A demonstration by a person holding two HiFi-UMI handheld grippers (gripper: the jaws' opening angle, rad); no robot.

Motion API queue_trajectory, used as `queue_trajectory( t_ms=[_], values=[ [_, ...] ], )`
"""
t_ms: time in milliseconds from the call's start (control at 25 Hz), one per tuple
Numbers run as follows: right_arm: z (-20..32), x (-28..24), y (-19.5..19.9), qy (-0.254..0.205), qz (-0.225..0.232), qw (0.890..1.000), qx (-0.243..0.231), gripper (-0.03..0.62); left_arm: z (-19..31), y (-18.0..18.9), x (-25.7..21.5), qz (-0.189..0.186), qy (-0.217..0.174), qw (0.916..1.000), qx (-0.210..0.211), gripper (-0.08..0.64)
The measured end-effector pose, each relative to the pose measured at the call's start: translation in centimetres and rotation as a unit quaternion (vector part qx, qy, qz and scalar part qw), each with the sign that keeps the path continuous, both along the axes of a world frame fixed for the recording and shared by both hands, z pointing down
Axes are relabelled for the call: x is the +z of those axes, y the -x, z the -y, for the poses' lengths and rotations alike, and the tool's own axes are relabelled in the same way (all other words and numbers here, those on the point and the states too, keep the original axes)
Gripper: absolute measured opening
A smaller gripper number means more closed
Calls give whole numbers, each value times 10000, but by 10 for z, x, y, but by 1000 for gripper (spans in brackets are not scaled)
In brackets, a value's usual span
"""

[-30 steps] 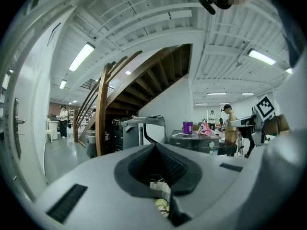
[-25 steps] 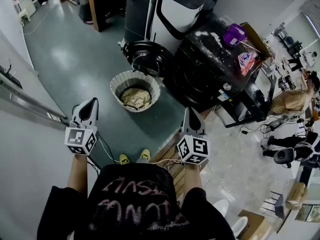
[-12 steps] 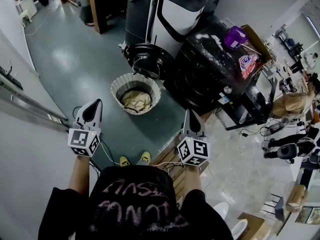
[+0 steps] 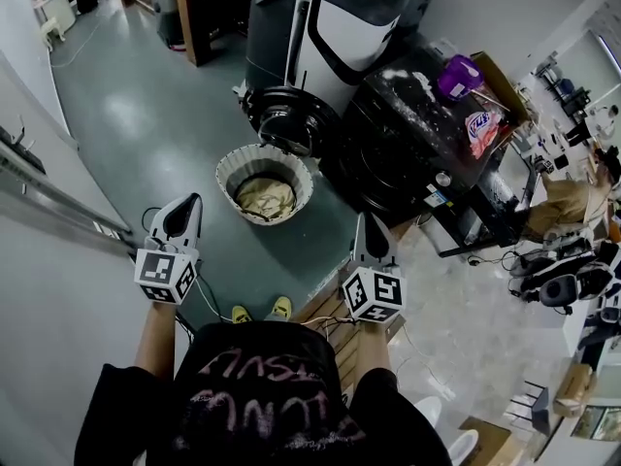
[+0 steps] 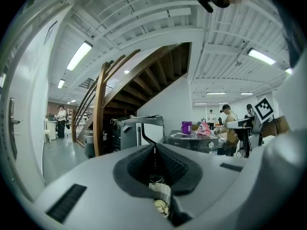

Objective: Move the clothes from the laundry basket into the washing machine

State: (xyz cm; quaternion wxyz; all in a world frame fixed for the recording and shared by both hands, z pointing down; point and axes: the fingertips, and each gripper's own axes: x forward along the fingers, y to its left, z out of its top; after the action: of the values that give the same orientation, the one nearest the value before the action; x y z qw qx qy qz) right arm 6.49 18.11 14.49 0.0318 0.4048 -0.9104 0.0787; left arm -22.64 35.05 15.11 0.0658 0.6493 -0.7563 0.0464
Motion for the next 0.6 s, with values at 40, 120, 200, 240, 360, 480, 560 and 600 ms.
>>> queue_trajectory(
  t_ms=[40,120,200,240,360,480,560,600],
  values=[
    [1,0,1,-11,-1,10000,-19,31,1,0,0,0,2,10000,-2,18],
    [2,-1,3,-38,12,10000,-67,50,1,2,-1,8,3,10000,-24,38],
    [3,-2,6,-37,43,9999,-129,87,1,4,-1,4,7,10000,-57,65],
    [3,-2,8,-33,49,9999,-160,105,0,6,-1,-3,7,10000,-75,100],
    [4,-2,15,-36,72,9996,-263,161,1,11,-2,-12,-17,9999,-135,168],
    [2,-3,20,-69,63,9993,-372,220,3,14,-3,-32,-69,9998,-183,211],
    [2,-4,23,-100,41,9991,-418,240,3,14,-2,-43,-76,9998,-201,237],
    [2,-4,23,-106,40,9990,-430,258,3,14,-2,-41,-67,9998,-209,249]
  ],
)
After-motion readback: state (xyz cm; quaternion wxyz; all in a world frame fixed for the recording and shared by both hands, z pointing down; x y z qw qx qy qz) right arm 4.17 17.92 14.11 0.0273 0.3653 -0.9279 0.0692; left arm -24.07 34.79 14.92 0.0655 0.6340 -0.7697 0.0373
